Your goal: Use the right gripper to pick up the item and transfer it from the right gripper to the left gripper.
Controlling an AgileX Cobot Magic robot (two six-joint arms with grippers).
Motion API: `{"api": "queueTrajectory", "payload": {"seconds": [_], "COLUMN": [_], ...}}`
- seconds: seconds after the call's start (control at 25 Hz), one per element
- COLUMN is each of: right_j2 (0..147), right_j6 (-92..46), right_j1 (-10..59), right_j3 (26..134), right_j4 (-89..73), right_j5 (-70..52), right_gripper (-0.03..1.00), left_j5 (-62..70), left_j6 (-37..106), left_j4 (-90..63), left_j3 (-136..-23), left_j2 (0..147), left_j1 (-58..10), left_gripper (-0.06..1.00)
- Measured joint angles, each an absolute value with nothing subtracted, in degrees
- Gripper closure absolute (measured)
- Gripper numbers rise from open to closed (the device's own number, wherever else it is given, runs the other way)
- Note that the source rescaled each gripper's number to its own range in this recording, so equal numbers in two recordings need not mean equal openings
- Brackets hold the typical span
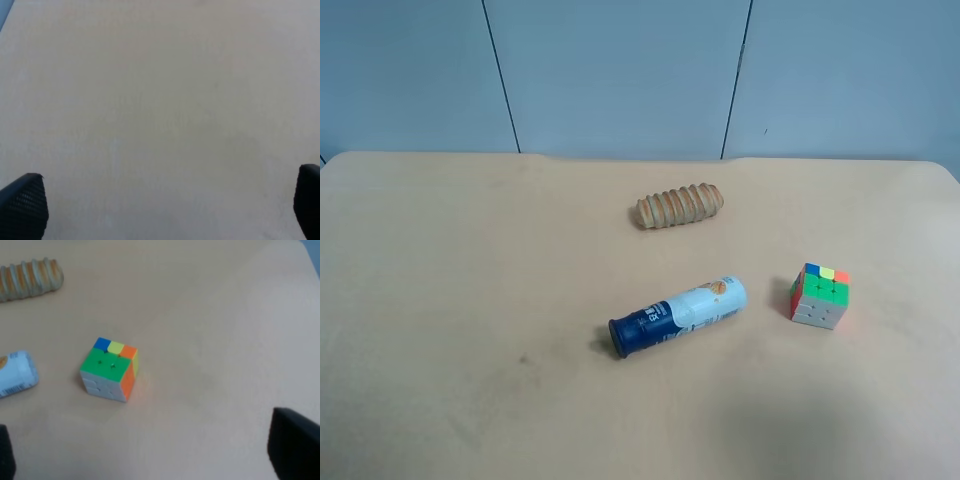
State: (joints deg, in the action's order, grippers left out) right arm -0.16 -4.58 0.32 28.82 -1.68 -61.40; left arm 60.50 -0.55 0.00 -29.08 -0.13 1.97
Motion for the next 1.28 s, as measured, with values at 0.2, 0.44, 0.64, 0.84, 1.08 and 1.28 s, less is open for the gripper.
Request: {"api": "queueTrajectory", "payload": {"seconds": [0.2, 0.44, 0.64, 0.84, 1.08, 1.28], "right_j2": [-0.16, -0.16, -0.16, -0.16, -0.16, -0.16], "right_j6": [-4.58, -4.58, -4.58, -4.58, -4.58, -4.58], "right_j1": [0.32, 0.32, 0.32, 0.32, 0.32, 0.32], "right_j3": [28.82, 28.82, 28.82, 28.82, 28.82, 28.82], "right_j4": [-1.68, -1.68, -1.68, -1.68, -1.68, -1.68], "right_j5": [-61.4, -61.4, -61.4, -61.4, -61.4, -61.4], "right_gripper": [-0.03, -0.03, -0.03, -0.03, -0.03, -0.03], "left_j5": [60.5, 60.5, 60.5, 60.5, 60.5, 60.44], "left_j6": [-0.55, -0.55, -0.55, -0.55, -0.55, -0.55], "left_j4": [0.0, 0.0, 0.0, 0.0, 0.0, 0.0], "left_j3": [-29.08, -29.08, -29.08, -29.08, -29.08, -29.08], "left_j2": [-0.13, -0.13, -0.13, -0.13, -0.13, -0.13], "left_j1": [1.97, 1.97, 1.97, 1.97, 1.97, 1.97], "left_gripper": [-0.06, -0.06, -0.06, -0.06, -0.06, -0.06]}}
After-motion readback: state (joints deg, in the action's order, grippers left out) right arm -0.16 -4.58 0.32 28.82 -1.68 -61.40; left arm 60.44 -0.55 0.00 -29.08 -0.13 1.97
